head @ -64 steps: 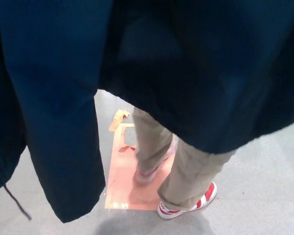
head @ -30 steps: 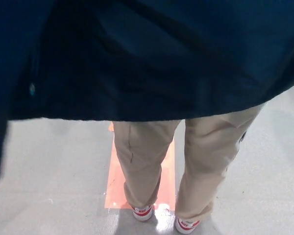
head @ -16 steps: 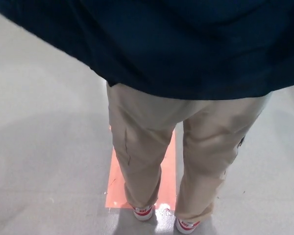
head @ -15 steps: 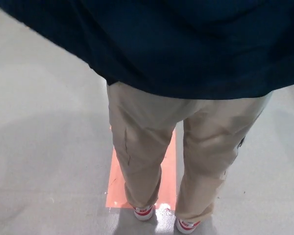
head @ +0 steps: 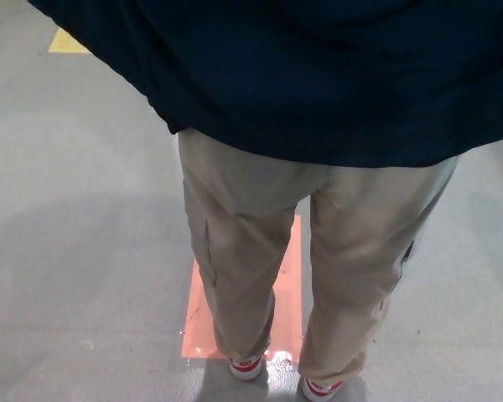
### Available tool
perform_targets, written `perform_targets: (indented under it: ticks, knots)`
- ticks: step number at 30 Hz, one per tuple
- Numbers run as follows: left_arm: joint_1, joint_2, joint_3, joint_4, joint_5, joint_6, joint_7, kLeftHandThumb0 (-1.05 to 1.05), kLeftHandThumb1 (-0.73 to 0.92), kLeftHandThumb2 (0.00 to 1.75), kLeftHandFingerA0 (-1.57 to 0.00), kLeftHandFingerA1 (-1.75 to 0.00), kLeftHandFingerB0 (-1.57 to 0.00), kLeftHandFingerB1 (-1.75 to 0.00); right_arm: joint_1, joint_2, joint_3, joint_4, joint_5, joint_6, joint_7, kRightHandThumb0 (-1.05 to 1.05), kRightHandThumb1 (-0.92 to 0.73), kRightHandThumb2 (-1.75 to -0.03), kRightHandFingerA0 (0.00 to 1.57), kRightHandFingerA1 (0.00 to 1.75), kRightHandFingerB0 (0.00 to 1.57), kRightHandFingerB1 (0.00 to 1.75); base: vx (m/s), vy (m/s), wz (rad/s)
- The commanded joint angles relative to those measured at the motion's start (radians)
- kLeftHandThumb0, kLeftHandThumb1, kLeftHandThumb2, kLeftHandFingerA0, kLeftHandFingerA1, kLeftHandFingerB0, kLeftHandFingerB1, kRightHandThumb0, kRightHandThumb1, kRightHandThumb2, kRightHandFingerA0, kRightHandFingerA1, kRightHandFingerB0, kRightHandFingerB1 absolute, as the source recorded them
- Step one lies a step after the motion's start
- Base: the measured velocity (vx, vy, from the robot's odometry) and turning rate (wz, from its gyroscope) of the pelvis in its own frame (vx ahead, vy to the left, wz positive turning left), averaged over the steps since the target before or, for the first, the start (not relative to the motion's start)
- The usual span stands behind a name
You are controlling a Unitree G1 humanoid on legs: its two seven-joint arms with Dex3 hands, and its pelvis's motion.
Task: A person hands a coat to the robot and the robot grabs it with both hands and holds it while the person wears the coat.
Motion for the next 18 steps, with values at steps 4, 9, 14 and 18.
perform_targets:
  ticks: [4, 9, 14, 18]
  knots:
    - [-0.013, 0.009, 0.02, -0.01, -0.023, 0.027, -0.039, -1.05, 0.76, 1.06, 0.0, -0.11, 0.0, -0.02, -0.024, -0.024, -0.003, -0.015, 0.011, 0.018, -0.019, -1.05, -0.82, -1.13, 0.0, 0.05, 0.0, 0.0, 0.0, 0.0, 0.0]
    - [-0.016, 0.058, 0.077, -0.02, -0.067, -0.021, -0.011, -1.05, 0.81, 1.08, 0.0, -0.11, 0.0, -0.03, -0.027, -0.069, -0.038, -0.026, 0.046, -0.05, -0.039, -1.01, -0.82, -1.11, 0.0, 0.05, 0.0, 0.0, 0.0, 0.0, 0.0]
    - [0.024, 0.147, 0.221, -0.088, -0.164, -0.159, 0.018, -0.97, 0.8, 1.02, 0.0, -0.01, 0.0, 0.0, 0.013, -0.147, -0.164, -0.083, 0.155, -0.205, -0.049, -1.05, -0.84, -1.12, 0.0, 0.09, 0.0, 0.01, 0.0, 0.0, 0.0]
    - [0.128, 0.202, 0.237, -0.23, -0.138, -0.161, 0.063, -1.05, 0.92, 1.19, 0.0, -0.09, 0.0, -0.03, 0.084, -0.175, -0.247, -0.167, 0.222, -0.309, -0.01, -1.04, -0.82, -1.09, 0.0, 0.07, 0.0, 0.0, 0.0, 0.0, 0.02]
